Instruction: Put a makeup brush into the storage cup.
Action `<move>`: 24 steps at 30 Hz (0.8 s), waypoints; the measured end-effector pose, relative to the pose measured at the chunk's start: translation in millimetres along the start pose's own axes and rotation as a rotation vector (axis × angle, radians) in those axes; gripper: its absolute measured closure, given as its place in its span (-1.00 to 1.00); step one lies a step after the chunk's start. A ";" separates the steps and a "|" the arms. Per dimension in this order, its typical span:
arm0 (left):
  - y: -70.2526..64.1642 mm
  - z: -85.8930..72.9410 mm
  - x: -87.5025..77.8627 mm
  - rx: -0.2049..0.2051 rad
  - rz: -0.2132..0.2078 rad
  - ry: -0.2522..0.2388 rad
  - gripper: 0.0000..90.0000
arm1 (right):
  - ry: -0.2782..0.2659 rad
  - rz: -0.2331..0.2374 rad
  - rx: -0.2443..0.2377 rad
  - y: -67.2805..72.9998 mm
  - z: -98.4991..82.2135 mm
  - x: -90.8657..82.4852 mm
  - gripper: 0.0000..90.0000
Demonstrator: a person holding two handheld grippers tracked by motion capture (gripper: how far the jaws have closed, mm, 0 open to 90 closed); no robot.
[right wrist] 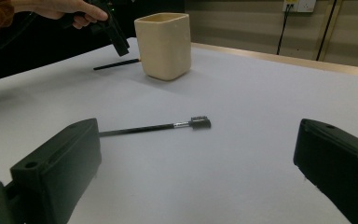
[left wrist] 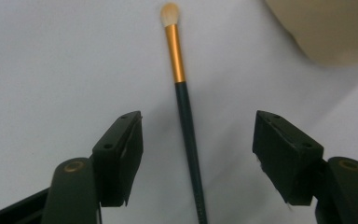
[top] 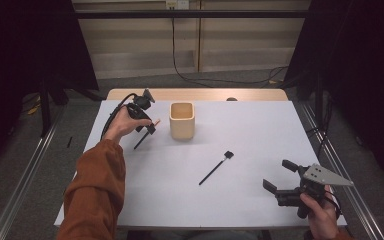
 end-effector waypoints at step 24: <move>0.1 0.2 18.4 -0.016 -0.008 0.090 0.51 | 0.006 0.005 0.005 0.7 -0.8 0.7 -1.00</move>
Point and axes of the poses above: each handheld gripper's, and its own axes: x roughly forward along the jaws, z roughly out of its top, y roughly to its left, the point moved 3 cm from there along x, roughly forward along the jaws, and after that the axes turned 2 degrees about -x, right-handed, at the moved point
